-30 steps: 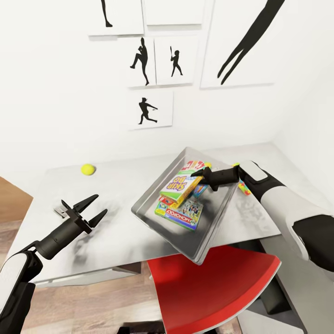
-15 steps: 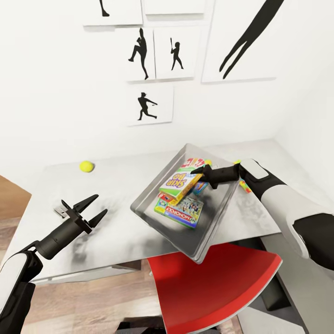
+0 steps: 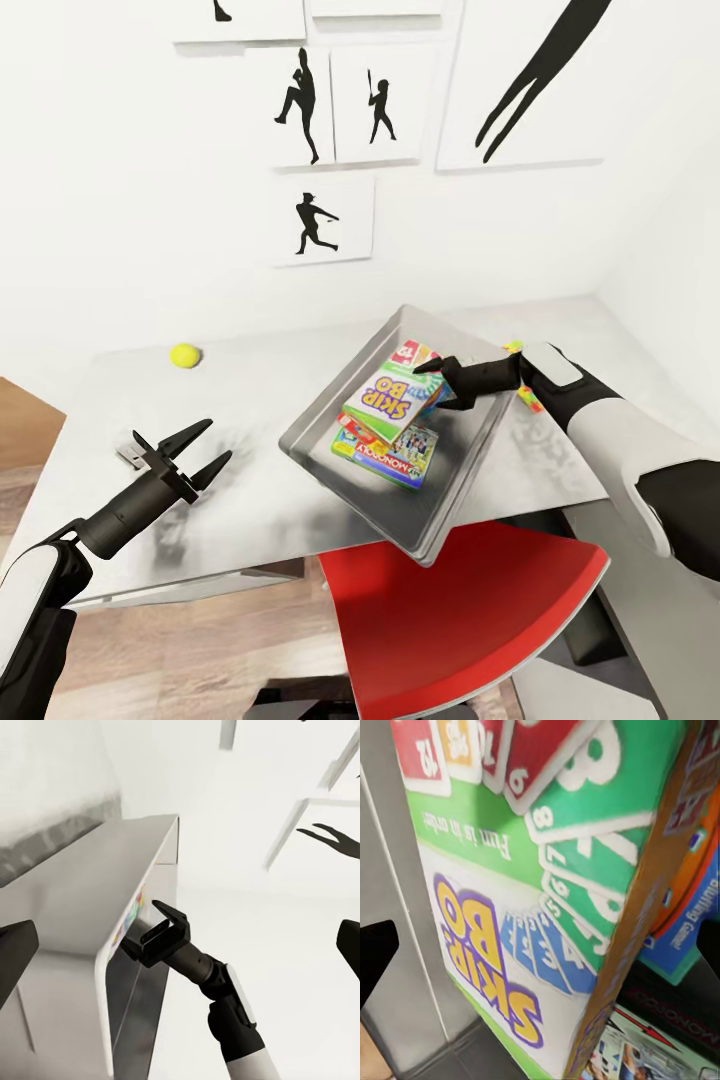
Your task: Put all the toys in the child's room - the three board games (two on the bed and one on the table), the two jigsaw puzzles on the table, and the tennis ball on the table - inside the toy box on the table in the child's room.
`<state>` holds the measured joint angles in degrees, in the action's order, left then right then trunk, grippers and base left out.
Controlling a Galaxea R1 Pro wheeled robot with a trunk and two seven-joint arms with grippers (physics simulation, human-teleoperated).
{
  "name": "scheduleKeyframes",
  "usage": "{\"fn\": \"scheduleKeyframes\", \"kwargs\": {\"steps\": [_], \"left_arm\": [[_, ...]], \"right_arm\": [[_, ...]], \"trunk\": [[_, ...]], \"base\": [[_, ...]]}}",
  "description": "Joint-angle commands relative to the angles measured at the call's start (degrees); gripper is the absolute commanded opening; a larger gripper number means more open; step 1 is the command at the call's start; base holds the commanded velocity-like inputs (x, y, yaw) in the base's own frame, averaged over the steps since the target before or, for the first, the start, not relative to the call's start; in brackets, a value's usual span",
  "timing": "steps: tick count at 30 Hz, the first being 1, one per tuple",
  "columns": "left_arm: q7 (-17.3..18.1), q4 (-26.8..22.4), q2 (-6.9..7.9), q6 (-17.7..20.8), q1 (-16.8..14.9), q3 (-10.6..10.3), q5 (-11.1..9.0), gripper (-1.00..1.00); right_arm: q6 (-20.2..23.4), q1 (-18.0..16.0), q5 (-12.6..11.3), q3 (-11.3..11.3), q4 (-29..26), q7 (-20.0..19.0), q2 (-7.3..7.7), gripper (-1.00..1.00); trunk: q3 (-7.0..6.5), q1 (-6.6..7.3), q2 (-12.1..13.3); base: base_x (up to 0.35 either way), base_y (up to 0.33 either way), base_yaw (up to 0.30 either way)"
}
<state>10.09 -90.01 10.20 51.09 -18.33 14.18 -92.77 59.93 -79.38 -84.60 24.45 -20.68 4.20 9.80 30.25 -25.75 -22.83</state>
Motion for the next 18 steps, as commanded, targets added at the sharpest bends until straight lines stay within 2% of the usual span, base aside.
{"fn": "scheduleKeyframes", "kwargs": {"steps": [1, 18], "left_arm": [[0.3, 0.0, 0.0, 0.2, 0.0, 0.1, 0.3, 1.0], [0.3, 0.1, -0.01, 0.2, -0.1, 0.1, 0.3, 1.0]], "right_arm": [[0.1, 0.0, -0.4, 0.3, -0.1, 0.5, 0.08, 1.0], [0.1, -1.2, -0.4, 0.3, -0.6, 0.9, 0.39, 1.0]], "trunk": [[0.09, -0.03, -0.1], [0.12, -0.03, -0.1]], "base": [[0.0, 0.0, 0.0], [0.0, 0.0, 0.0]]}}
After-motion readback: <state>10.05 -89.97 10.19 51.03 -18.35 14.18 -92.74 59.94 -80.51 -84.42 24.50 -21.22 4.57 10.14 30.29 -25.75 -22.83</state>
